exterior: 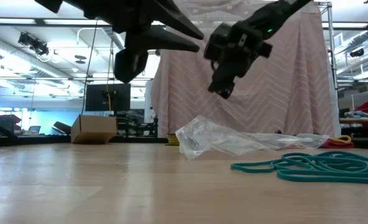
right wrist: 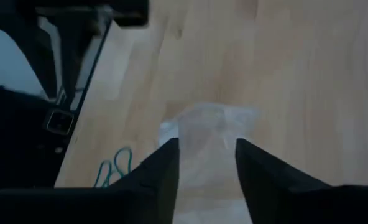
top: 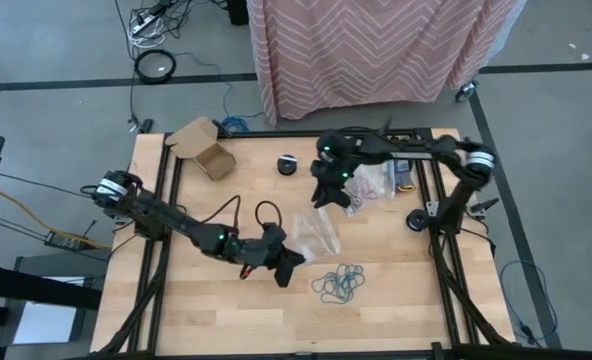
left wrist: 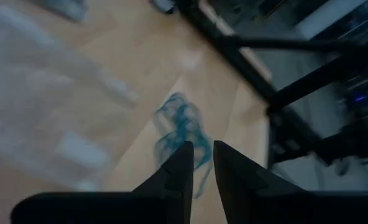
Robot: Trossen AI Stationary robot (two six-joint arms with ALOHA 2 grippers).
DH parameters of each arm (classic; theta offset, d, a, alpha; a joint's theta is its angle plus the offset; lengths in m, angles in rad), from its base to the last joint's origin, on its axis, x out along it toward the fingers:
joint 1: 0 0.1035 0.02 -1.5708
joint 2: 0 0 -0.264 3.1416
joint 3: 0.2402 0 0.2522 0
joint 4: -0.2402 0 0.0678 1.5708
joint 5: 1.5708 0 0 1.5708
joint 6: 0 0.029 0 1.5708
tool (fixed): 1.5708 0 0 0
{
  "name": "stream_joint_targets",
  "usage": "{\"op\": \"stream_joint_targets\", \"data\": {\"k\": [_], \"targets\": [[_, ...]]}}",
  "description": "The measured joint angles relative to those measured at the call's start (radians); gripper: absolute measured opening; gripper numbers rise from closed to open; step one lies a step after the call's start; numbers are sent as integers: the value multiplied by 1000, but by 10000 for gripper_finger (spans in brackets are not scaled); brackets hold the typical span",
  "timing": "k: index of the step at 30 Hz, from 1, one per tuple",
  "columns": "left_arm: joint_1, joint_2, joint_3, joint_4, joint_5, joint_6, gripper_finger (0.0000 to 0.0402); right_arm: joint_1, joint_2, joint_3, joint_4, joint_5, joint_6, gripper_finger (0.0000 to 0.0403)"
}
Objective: Sort rubber bands
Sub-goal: Open the transparent zip bag
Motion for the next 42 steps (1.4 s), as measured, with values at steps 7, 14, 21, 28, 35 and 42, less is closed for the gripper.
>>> {"op": "stream_joint_targets", "data": {"k": [7, 14, 21, 28, 35, 42], "targets": [[-38, -43, -6, -60, -27, -3, 69, -10, 133, 64, -70, -23, -74, 187], [-54, -63, -6, -109, -45, -37, 69, -2, 212, 63, -78, 2, -89, 185], [-55, -64, -6, -121, -45, -42, 69, 30, 225, 62, -132, -43, -108, 166], [-60, -65, -6, -119, -45, -43, 69, 71, 225, 63, -130, 10, -244, 134], [-74, -65, -6, -132, -44, -44, 69, 39, 224, 73, -74, 25, -240, 153], [-74, -65, -6, -150, -44, -45, 69, 52, 224, 73, -67, -42, -237, 153]]}}
